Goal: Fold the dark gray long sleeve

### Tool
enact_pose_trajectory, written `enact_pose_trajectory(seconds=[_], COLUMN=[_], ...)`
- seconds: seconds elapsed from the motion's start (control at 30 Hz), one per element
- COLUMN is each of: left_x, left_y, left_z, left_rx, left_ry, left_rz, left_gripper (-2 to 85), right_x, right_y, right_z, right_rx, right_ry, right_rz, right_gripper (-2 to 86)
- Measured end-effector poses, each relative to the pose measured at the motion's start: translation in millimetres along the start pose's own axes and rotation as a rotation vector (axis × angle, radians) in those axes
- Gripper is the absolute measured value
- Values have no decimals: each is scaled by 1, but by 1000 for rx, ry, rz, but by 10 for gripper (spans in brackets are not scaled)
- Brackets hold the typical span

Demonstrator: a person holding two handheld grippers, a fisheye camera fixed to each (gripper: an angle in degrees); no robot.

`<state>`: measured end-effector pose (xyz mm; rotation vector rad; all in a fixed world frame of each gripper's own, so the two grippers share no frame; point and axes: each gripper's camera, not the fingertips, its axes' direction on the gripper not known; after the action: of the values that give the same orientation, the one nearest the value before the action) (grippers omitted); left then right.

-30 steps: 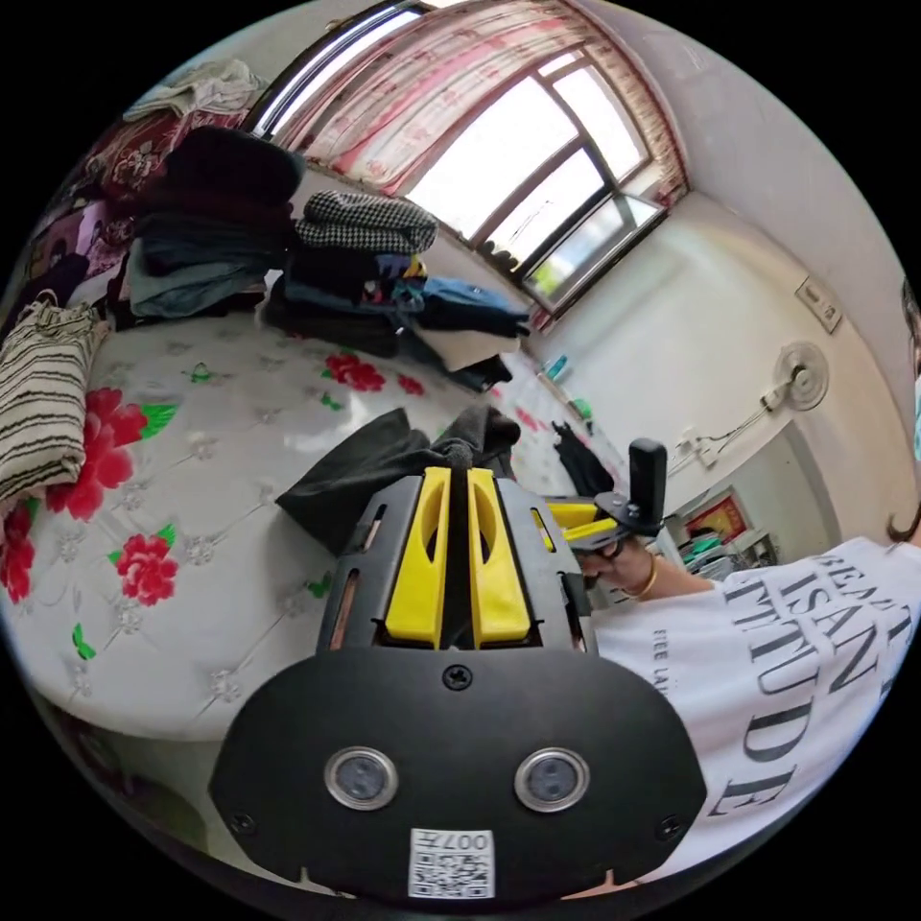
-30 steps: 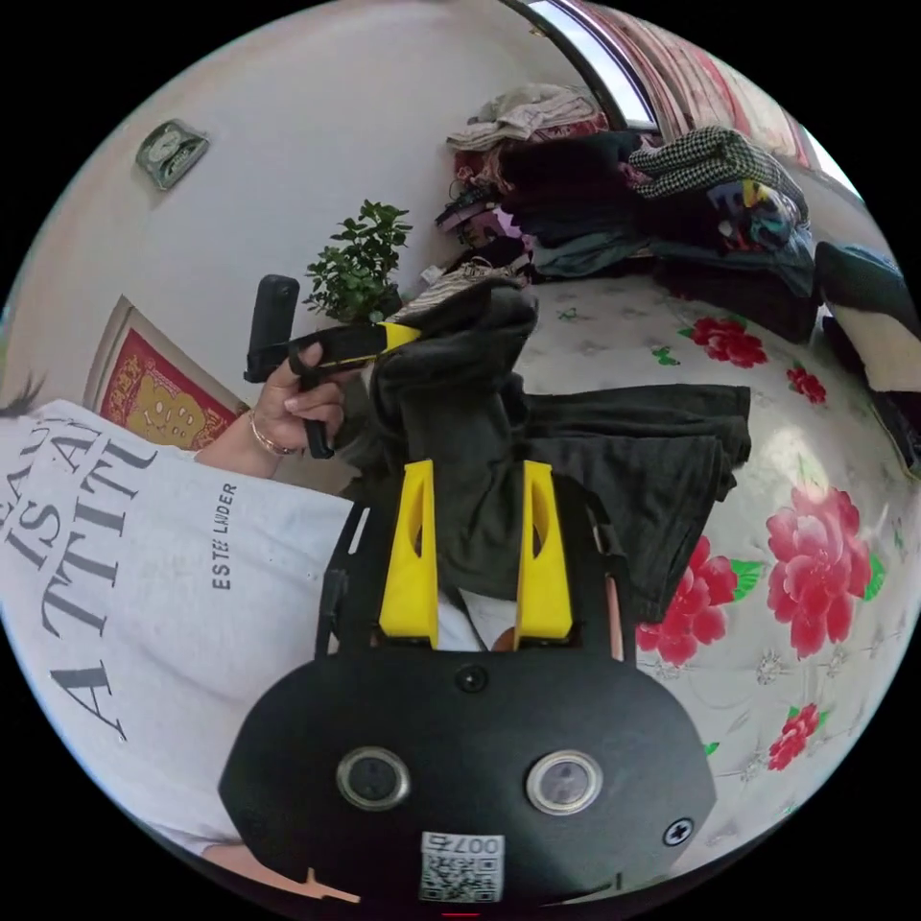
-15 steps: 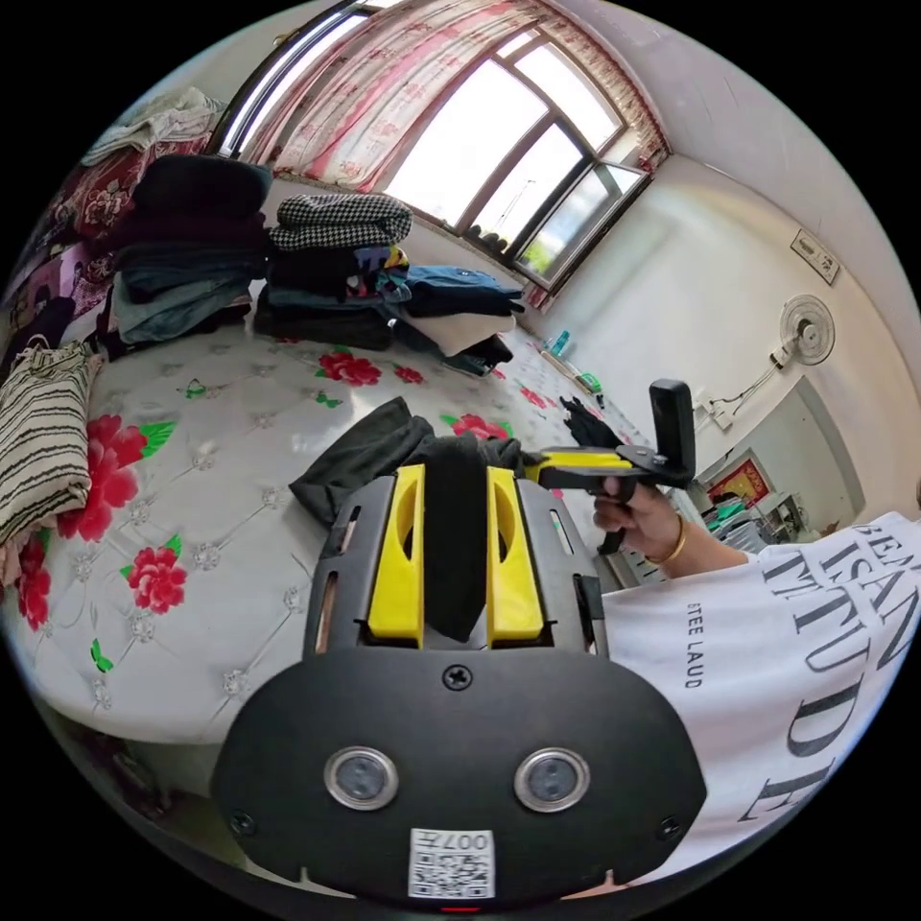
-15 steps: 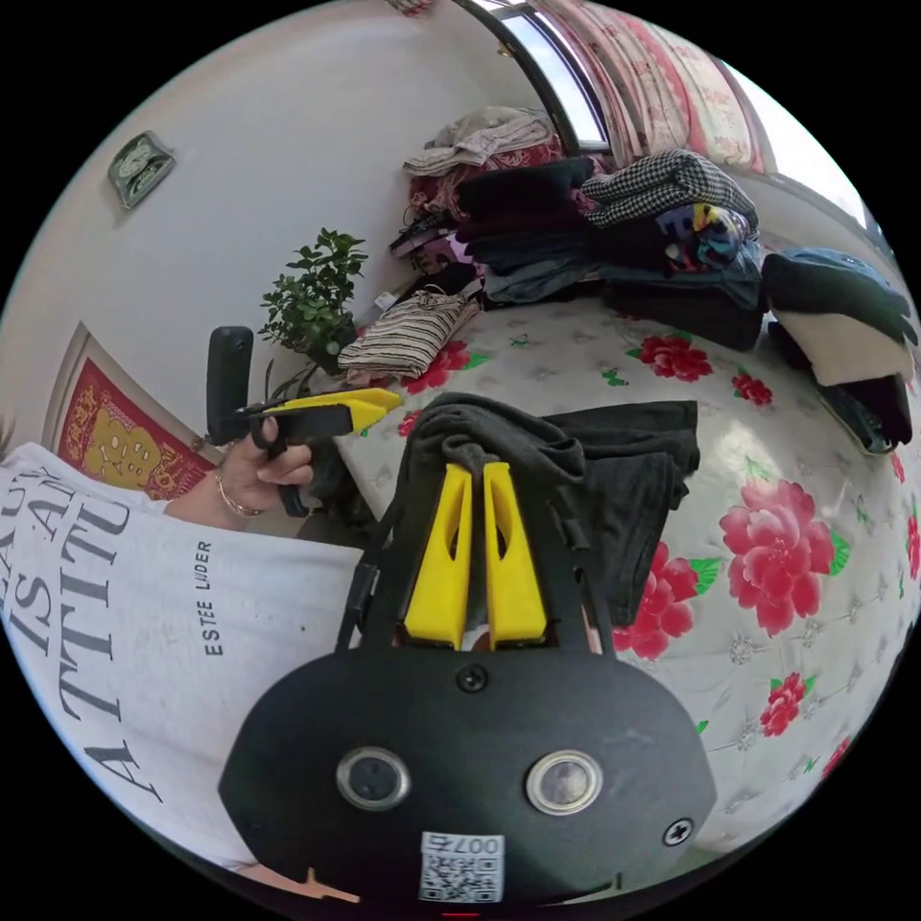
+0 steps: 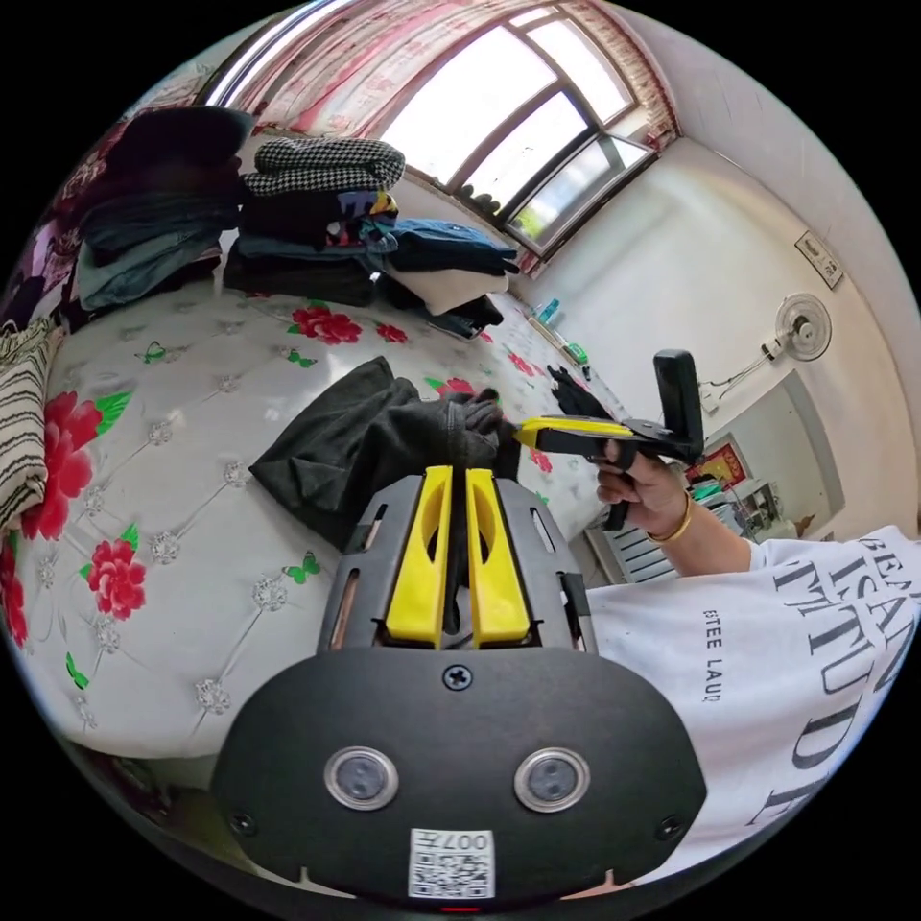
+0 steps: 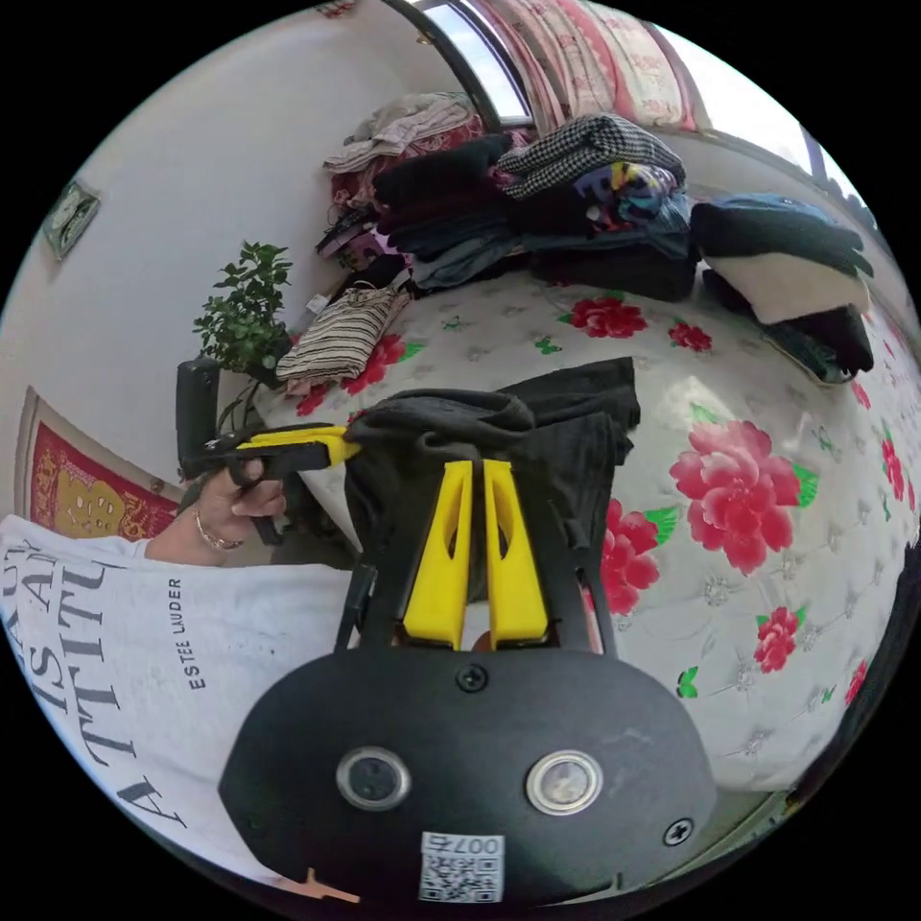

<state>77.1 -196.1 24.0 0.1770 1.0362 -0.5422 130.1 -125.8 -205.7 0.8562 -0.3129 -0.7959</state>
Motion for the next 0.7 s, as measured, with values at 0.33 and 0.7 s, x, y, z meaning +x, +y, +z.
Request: enact_pose_trajectory(seconds=[0.33, 0.7], left_x=[25, 62], left_y=[6, 60], left_z=[23, 48], left_rx=[-14, -88], left_ry=[119, -21], left_rz=[18, 104], left_gripper=[14, 89], right_x=[-8, 33], right_y=[-1, -15], right_z=[-1, -12], right_rx=[59, 77], right_ry=[-321, -481], right_rz=[-72, 85], right_gripper=[42, 4])
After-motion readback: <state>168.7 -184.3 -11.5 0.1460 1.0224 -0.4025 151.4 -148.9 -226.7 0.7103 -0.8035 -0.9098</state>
